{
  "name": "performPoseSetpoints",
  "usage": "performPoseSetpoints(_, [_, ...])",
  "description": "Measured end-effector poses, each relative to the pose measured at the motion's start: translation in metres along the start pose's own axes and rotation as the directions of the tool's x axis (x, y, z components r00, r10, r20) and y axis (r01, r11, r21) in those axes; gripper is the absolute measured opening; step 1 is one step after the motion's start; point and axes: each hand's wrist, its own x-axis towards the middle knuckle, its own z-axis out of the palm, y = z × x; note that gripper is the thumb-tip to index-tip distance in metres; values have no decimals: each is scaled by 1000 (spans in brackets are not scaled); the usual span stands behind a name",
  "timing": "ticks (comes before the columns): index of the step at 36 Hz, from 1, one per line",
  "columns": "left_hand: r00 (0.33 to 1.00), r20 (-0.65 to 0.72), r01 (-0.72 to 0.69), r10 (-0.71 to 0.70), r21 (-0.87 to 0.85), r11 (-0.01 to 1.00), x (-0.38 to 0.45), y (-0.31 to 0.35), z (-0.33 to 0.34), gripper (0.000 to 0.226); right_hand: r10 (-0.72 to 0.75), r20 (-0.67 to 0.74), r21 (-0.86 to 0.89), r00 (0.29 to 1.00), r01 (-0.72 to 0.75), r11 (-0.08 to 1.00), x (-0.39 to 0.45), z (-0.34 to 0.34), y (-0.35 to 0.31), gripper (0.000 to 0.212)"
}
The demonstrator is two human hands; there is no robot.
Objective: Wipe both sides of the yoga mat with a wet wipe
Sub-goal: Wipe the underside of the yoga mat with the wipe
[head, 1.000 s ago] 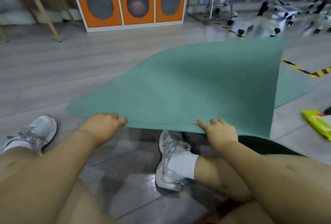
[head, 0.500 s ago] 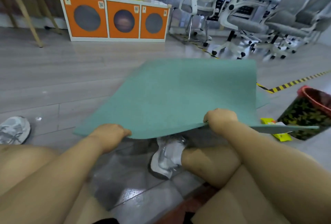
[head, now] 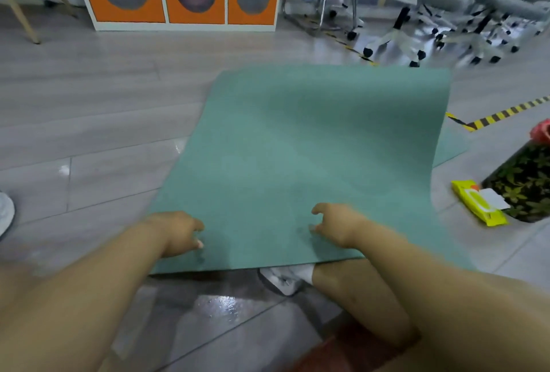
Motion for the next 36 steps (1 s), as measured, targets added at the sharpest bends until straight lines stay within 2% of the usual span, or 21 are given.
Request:
performPoseSetpoints(3, [999,43,27,-29,44,999,10,-1,2,51,20,-61,83,998,-15,996,11,23,-1,42])
performPoseSetpoints(6, [994,83,60,-67,80,995,13,1,6,65,22,-72,58,997,-18,998,14,33,-3,39])
performPoseSetpoints(11, [992,93,76,-85,100,992,10,4,23,96,-47,14,-89,999,48,995,5,32,-13,62])
performPoseSetpoints(13, [993,79,80,-89,119,990,6,5,31,101,-62,44,-137,997,68,988,-2,32,-15,68])
performPoseSetpoints(16, [991,82,91,-104,146,985,4,13,37,98,-80,55,-245,995,91,965,-15,33,-18,67])
performPoseSetpoints(20, [999,7,38,-40,151,988,9,31,39,80,-113,-25,-358,993,97,929,-33,29,-26,40])
performPoseSetpoints(24, [998,-45,-23,32,194,981,7,35,38,64,-136,-87,-420,987,87,903,-48,24,-33,31])
performPoseSetpoints(27, [989,-105,-83,108,223,971,1,39,33,49,-105,-142,-430,984,34,902,-52,23,-35,32])
performPoseSetpoints(30, [978,-102,-152,182,248,957,-5,45,29,40,-66,-153,-429,986,-7,903,-55,25,-32,33])
performPoseSetpoints(36, [945,-68,-298,320,223,928,0,74,38,37,109,-50,-388,993,-120,914,-59,42,5,34])
